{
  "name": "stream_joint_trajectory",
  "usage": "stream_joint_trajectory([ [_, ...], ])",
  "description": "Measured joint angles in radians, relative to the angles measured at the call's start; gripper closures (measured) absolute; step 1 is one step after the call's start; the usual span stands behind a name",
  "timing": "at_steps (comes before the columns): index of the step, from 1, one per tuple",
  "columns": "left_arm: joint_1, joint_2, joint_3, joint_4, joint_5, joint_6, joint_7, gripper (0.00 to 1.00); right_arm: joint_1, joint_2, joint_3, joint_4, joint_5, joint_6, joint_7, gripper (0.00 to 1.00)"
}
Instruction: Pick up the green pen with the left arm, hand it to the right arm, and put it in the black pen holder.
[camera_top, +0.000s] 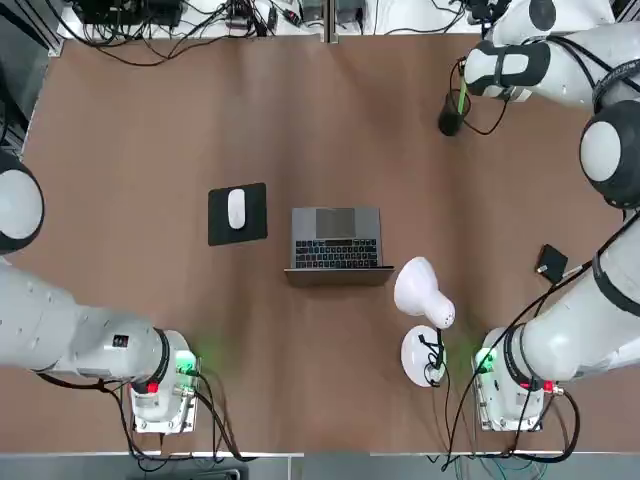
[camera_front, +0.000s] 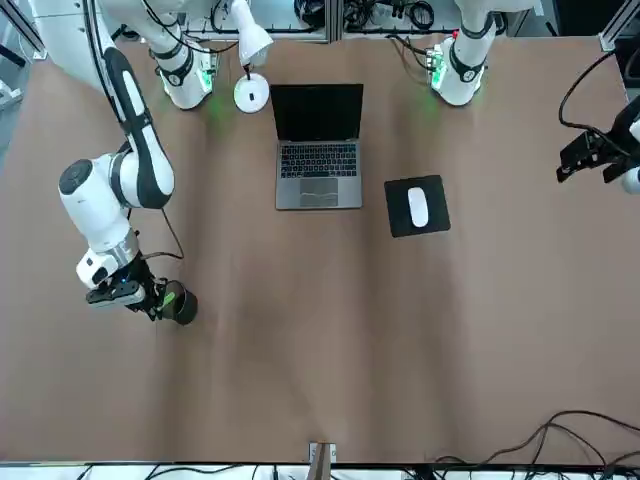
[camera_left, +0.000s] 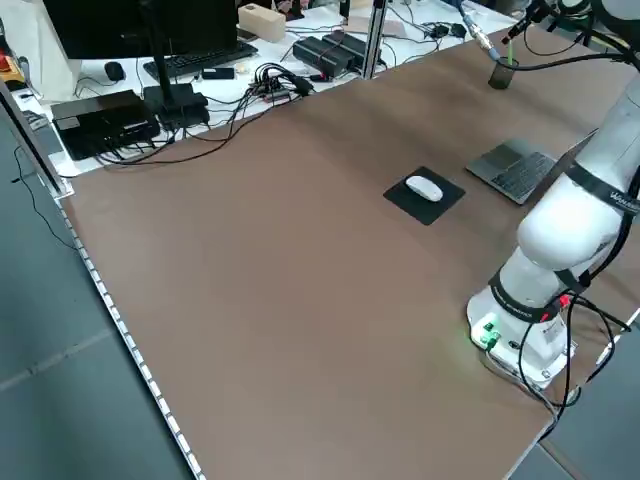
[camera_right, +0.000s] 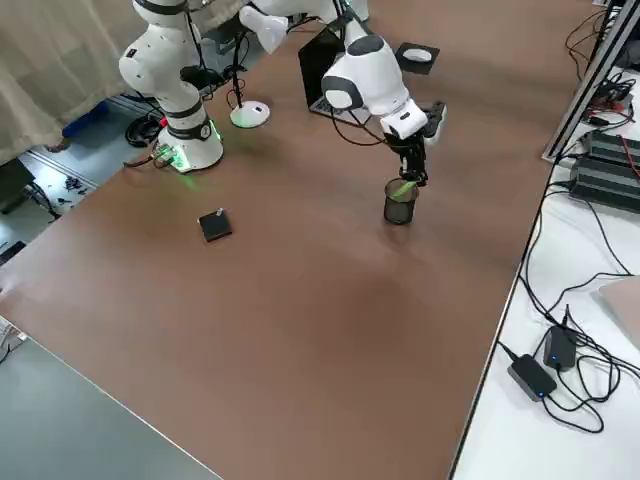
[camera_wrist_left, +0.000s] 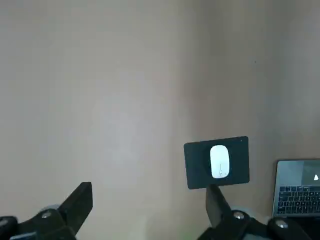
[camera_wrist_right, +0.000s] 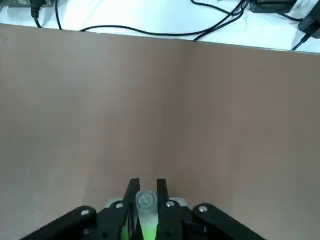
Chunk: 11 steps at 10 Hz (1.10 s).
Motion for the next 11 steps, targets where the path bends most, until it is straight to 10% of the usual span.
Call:
stream_joint_trajectory([
  [5,0.002,0.001,-0.008,0.002,0.000,0.016,-0.041,0.00,0.000,0.002,0.006,0.024,0.000,-0.013,-0.001,0.06],
  [11,0.028,0.003,-0.055,0.002,0.000,0.016,-0.064,0.00,-0.083,-0.075,-0.006,0.438,-0.001,-0.779,0.041,0.00],
])
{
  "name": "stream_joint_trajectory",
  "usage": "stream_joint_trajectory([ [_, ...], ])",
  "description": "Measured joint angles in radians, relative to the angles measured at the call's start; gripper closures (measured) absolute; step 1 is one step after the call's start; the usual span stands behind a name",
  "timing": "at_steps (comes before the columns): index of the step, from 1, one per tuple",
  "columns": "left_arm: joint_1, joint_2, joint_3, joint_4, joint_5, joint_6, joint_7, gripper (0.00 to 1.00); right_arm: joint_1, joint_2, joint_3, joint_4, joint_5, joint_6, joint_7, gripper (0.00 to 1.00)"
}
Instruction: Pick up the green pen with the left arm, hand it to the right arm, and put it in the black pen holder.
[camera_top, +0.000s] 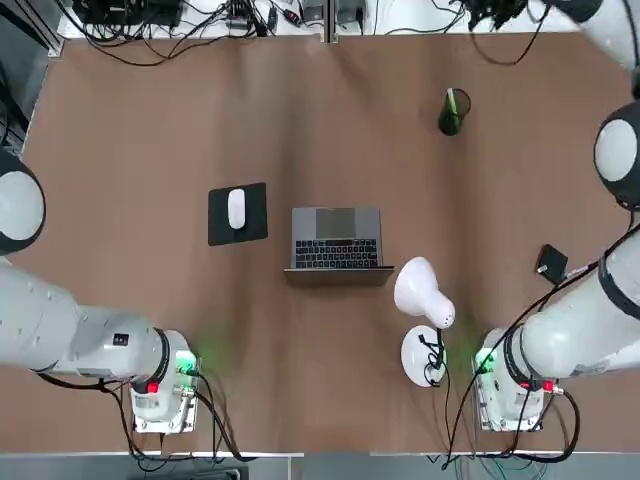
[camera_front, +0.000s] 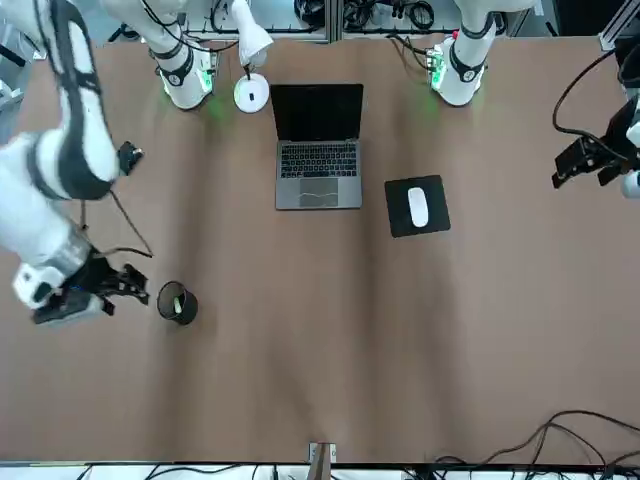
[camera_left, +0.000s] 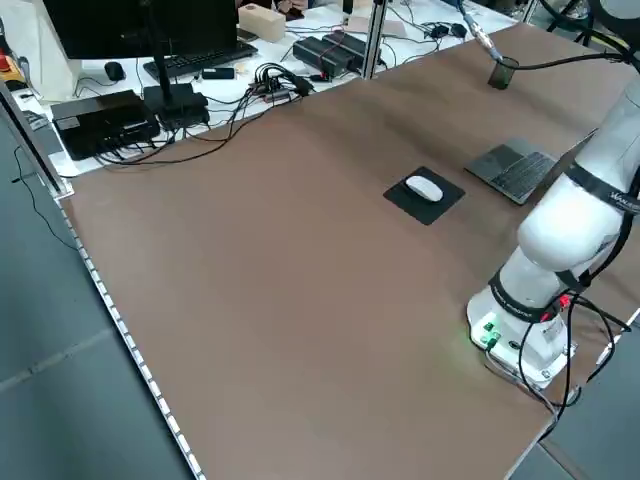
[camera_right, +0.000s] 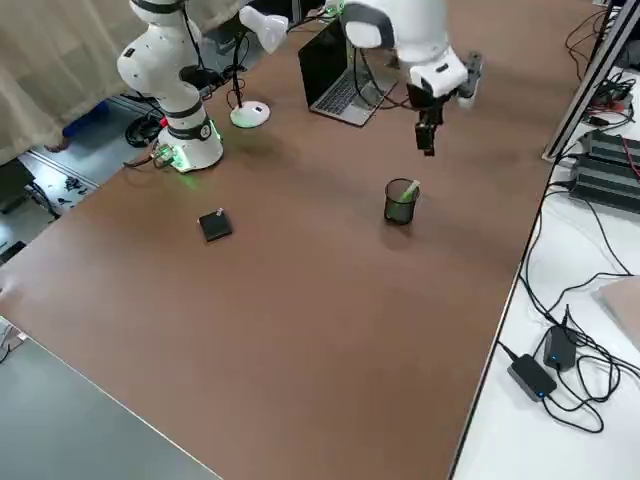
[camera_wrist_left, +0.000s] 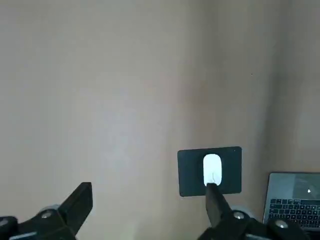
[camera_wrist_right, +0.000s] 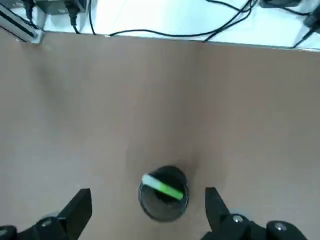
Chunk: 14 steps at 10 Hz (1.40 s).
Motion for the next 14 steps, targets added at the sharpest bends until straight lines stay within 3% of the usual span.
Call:
stream_joint_trajectory([
  [3,0.005,0.000,-0.013,0.001,0.000,0.000,0.000,0.00,-0.044,-0.103,-0.002,0.068,-0.155,-0.187,0.102,0.00],
  [6,0.005,-0.001,-0.014,0.004,0.000,0.000,0.000,0.00,-0.047,-0.188,-0.002,0.134,-0.223,-0.376,0.201,0.00],
  [11,0.006,-0.004,-0.014,0.005,0.000,0.000,0.000,0.00,-0.061,-0.175,-0.003,0.148,-0.227,-0.399,0.212,0.00],
  [14,0.006,-0.002,-0.016,0.003,0.000,0.000,0.000,0.00,-0.080,-0.163,-0.003,0.142,-0.226,-0.355,0.212,0.00],
])
